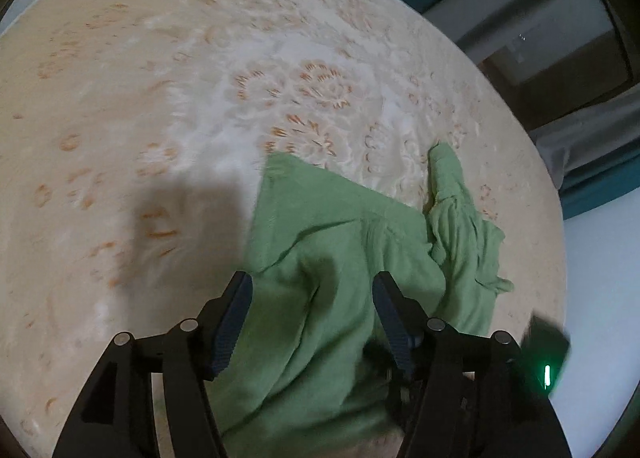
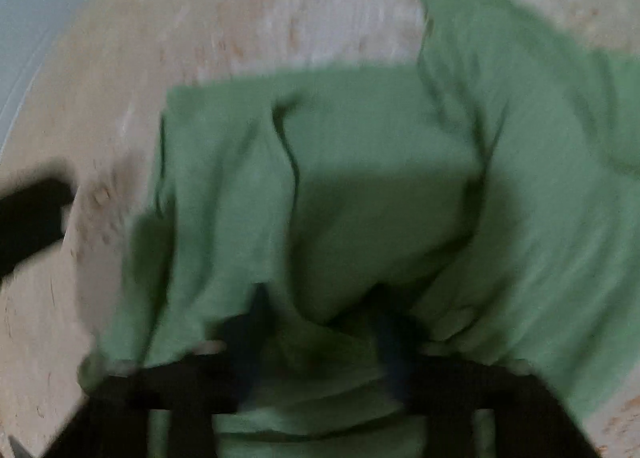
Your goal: Fold clothes
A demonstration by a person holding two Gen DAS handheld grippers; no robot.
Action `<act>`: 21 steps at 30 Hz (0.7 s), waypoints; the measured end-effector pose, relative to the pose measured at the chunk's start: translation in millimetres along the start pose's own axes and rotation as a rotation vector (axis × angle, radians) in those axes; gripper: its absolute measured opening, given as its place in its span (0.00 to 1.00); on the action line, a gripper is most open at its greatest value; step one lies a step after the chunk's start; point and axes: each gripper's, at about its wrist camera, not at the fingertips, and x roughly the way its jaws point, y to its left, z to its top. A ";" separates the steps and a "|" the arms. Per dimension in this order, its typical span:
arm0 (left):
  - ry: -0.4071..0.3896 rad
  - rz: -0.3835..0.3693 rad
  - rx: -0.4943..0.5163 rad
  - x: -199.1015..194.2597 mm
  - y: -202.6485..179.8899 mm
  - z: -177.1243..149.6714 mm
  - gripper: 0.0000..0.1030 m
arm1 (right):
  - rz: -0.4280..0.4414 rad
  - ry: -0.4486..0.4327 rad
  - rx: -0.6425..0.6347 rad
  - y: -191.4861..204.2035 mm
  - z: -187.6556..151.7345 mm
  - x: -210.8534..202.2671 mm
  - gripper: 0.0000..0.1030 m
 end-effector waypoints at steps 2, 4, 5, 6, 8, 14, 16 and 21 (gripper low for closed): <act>0.021 -0.012 0.008 14.1 -7.2 3.0 0.63 | 0.050 -0.013 0.010 -5.2 -13.2 -6.8 0.11; 0.048 -0.017 0.037 28.0 -19.2 2.8 0.63 | 0.101 -0.032 0.018 -10.5 -27.0 -15.6 0.09; 0.050 -0.013 0.050 32.0 -24.7 2.0 0.63 | 0.121 -0.036 0.022 -13.3 -32.0 -19.8 0.09; 0.049 -0.002 0.066 35.8 -30.9 1.4 0.63 | 0.131 -0.037 0.026 -15.9 -35.0 -23.0 0.09; 0.052 0.023 0.096 43.3 -42.5 1.4 0.63 | 0.148 -0.040 0.029 -20.9 -39.1 -28.7 0.09; 0.051 0.081 0.144 62.8 -61.5 3.0 0.63 | 0.158 -0.034 0.015 -29.8 -42.4 -34.2 0.10; 0.048 0.088 0.150 66.6 -62.7 3.4 0.63 | 0.163 -0.026 0.011 -32.3 -44.9 -33.8 0.10; 0.020 0.167 0.174 73.4 -66.5 -2.9 0.40 | 0.199 -0.013 0.033 -42.4 -51.6 -32.7 0.11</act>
